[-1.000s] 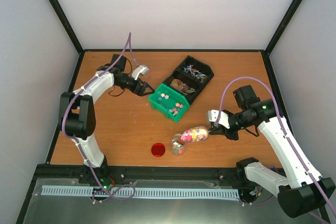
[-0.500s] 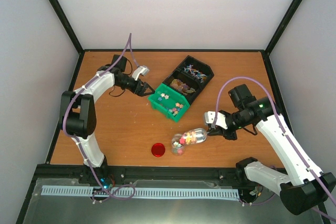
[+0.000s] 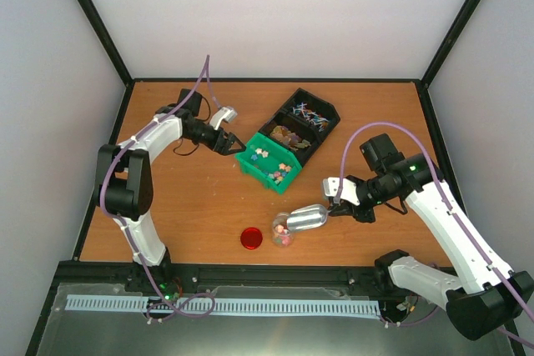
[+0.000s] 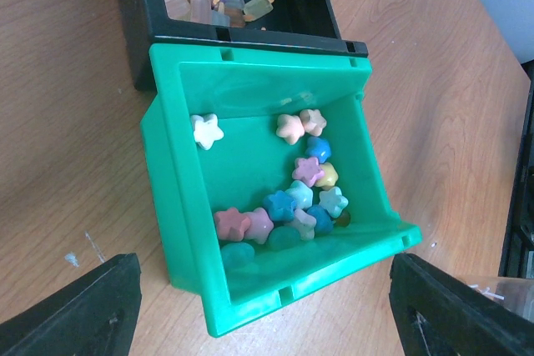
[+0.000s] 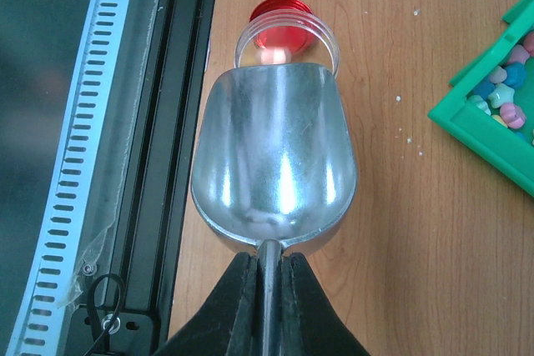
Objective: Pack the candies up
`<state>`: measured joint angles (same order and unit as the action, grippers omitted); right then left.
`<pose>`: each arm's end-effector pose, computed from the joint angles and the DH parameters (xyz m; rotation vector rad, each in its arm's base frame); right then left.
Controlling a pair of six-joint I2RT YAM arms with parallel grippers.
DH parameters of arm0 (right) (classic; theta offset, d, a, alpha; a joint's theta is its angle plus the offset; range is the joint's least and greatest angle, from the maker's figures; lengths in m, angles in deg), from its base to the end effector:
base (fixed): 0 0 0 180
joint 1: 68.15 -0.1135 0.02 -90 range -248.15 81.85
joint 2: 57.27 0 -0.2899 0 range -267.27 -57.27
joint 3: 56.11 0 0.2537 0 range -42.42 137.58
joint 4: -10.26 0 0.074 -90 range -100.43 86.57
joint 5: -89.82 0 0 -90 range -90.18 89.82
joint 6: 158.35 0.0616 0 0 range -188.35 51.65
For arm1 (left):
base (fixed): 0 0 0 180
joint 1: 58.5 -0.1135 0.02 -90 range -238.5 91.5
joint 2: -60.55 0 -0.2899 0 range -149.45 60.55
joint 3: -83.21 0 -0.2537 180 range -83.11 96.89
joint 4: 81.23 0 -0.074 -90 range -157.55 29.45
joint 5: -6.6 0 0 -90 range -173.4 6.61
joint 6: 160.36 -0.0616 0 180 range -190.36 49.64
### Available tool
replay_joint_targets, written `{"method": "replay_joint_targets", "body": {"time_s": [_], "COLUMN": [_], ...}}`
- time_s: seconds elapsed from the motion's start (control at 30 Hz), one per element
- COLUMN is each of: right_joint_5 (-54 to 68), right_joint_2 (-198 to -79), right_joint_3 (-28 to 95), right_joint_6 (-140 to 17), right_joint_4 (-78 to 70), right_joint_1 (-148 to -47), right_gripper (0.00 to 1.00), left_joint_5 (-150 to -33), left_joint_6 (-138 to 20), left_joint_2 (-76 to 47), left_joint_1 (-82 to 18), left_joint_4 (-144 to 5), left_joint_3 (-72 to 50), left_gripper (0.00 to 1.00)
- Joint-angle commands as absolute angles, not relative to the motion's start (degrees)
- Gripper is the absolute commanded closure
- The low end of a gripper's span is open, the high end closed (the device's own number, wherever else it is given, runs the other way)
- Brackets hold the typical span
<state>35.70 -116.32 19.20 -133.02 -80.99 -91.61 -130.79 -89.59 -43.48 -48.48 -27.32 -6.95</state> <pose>0.1201 0.0915 0.3135 -1.8905 1.7935 0.6683 0.3657 -0.1107 0.2252 0.8387 2.3714 -1.0574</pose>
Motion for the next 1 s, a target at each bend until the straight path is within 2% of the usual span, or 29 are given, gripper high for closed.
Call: {"method": "replay_joint_targets", "body": {"time_s": [0.0,0.27,0.6,0.83,0.97], "right_joint_5": [35.26,36.01,36.05,29.66,27.58], "right_joint_2": [-116.51,-116.62,-119.61,-120.0,-121.37], "right_joint_3": [21.19,22.64,23.88,15.36,9.97], "right_joint_6": [-132.02,-127.3,-111.17,-96.24,-86.03], "right_joint_4": [-80.34,-76.89,-56.99,-35.37,-26.49], "right_joint_1": [-92.35,-92.4,-89.35,-81.29,-71.63], "right_gripper": [0.97,0.97,0.97,0.97,0.97], "left_joint_5": [-132.05,-131.52,-129.15,-123.56,-120.82], "left_joint_6": [-89.96,-90.4,-89.31,-89.04,-88.63], "left_joint_2": [-42.99,-41.93,-41.23,-39.78,-39.55], "left_joint_1": [-48.92,-48.92,-49.0,-49.0,-49.78], "left_joint_4": [-28.43,-27.77,-25.65,-25.15,-24.82], "left_joint_3": [-7.08,-7.46,-2.83,-0.8,0.08], "left_gripper": [0.17,0.17,0.16,0.15,0.14]}}
